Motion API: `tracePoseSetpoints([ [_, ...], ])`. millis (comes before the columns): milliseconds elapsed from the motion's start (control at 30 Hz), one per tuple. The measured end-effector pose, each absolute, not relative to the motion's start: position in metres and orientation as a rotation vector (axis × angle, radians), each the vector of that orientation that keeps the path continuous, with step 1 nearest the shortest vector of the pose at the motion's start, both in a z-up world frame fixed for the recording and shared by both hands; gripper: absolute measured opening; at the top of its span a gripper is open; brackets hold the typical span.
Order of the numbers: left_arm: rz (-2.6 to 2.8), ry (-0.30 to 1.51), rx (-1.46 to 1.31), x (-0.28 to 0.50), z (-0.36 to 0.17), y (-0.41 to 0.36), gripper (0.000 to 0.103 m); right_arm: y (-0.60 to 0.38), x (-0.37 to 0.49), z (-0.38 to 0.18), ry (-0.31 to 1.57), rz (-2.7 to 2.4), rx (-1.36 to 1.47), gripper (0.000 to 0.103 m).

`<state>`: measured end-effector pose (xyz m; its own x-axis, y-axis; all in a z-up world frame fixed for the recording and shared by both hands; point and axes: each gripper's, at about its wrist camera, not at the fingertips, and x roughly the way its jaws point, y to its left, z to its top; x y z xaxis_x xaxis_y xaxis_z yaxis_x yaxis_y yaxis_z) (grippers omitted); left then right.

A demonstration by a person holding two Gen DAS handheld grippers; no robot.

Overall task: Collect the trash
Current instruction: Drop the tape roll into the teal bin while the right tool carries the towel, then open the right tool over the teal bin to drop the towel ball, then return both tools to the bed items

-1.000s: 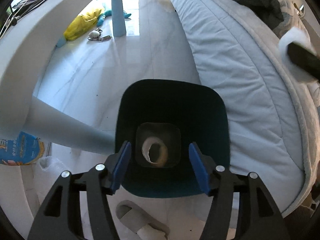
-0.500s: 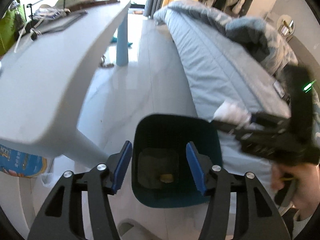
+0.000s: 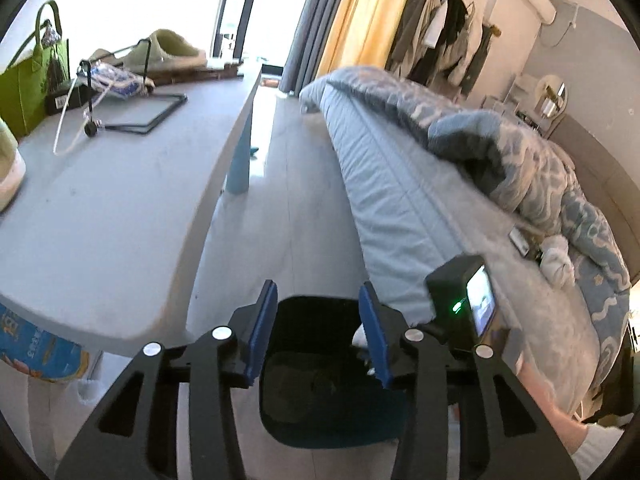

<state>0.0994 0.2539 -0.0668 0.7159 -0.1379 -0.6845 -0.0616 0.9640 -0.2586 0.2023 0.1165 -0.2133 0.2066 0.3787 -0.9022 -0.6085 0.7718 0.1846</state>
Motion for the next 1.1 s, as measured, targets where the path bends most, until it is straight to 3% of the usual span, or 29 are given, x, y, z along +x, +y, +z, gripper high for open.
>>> tracePoseSetpoints([
  [100, -0.039, 0.745, -0.261, 0.100, -0.059, 0.253, 0.043, 0.120, 0.197, -0.215, 1.175, 0.697, -0.270, 0.057],
  [233, -0.035, 0.724, -0.267, 0.099, -0.053, 0.253, 0.043, 0.116, 0.198, -0.212, 1.174, 0.705, -0.269, 0.070],
  [633, -0.042, 0.651, -0.205, 0.110, -0.024, 0.227, 0.043, 0.096, 0.200, -0.172, 1.069, 0.733, -0.232, 0.071],
  [1100, -0.087, 0.602, -0.213, 0.133, -0.004, 0.182, 0.045, 0.020, 0.204, -0.091, 0.810, 0.725, -0.200, 0.075],
])
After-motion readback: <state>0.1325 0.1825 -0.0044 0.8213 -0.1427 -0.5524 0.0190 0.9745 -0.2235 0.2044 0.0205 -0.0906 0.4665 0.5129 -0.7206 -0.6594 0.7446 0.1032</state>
